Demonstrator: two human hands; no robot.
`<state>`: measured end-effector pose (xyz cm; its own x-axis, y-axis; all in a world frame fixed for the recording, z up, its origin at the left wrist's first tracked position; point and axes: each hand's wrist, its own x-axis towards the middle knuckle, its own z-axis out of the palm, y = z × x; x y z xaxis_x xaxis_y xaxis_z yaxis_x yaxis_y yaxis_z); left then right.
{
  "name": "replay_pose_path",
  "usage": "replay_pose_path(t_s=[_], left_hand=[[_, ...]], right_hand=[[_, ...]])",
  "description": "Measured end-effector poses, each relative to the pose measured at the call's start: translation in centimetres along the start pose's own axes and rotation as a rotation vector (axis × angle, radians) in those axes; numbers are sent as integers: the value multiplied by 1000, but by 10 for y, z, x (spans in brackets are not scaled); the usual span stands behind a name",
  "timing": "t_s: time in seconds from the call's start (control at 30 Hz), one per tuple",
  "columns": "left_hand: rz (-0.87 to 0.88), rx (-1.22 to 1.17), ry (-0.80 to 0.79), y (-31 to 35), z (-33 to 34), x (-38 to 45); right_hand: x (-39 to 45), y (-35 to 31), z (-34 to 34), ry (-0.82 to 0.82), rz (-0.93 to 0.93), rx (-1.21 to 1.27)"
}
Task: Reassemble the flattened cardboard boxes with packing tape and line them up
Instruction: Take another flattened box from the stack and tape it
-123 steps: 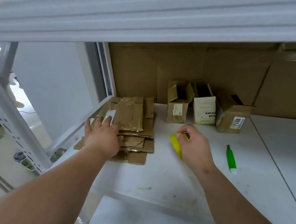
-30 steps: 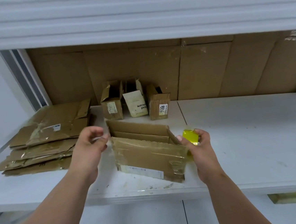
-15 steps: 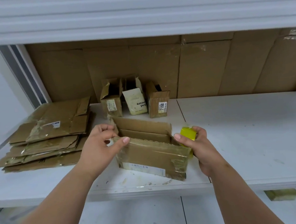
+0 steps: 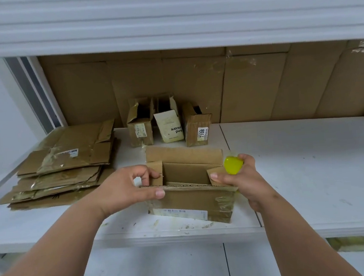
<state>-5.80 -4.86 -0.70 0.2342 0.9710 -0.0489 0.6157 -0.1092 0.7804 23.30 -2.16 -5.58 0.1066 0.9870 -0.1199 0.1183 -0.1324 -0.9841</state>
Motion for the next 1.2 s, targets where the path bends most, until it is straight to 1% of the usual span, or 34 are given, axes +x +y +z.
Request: replay_pose_path(t_s=[0.07, 0.17, 0.23, 0.33, 0.37, 0.4, 0.53, 0.6, 0.67, 0.8, 0.93, 1.03, 1.13, 1.2], left_hand=[[7, 13, -1, 0, 1, 2], [-15, -28, 67, 1, 5, 3], [-24, -39, 145, 0, 10, 6], [-24, -5, 360, -3, 16, 15], [-27, -36, 404, -2, 18, 17], [-35, -69, 412, -1, 20, 19], [-95, -81, 331, 2, 23, 26], [-102, -32, 285, 0, 21, 30], [-72, 3, 269, -3, 21, 32], [63, 146, 382, -13, 27, 28], [154, 276, 445, -22, 28, 27], [180, 398, 498, -22, 29, 29], [190, 427, 512, -19, 29, 30], [247, 428, 509, -18, 29, 30]], right_hand=[[1, 0, 1, 28, -32, -56], [2, 1, 0, 72, -51, -69], [1, 4, -4, 83, -25, 34], [-3, 12, -13, 94, 59, 280], [-6, 13, -14, 78, 75, 341], [-9, 15, -15, 60, 72, 363], [-17, 16, -11, -22, 13, 179], [-16, 15, -9, -7, -3, 117], [-13, 13, -8, 11, -5, 101], [-7, 10, -7, 20, -20, 94], [0, 1, -2, 97, 23, 190], [5, 1, 4, 145, -11, 29], [6, 1, 6, 161, -26, -81], [7, -2, 5, 170, -28, -123]])
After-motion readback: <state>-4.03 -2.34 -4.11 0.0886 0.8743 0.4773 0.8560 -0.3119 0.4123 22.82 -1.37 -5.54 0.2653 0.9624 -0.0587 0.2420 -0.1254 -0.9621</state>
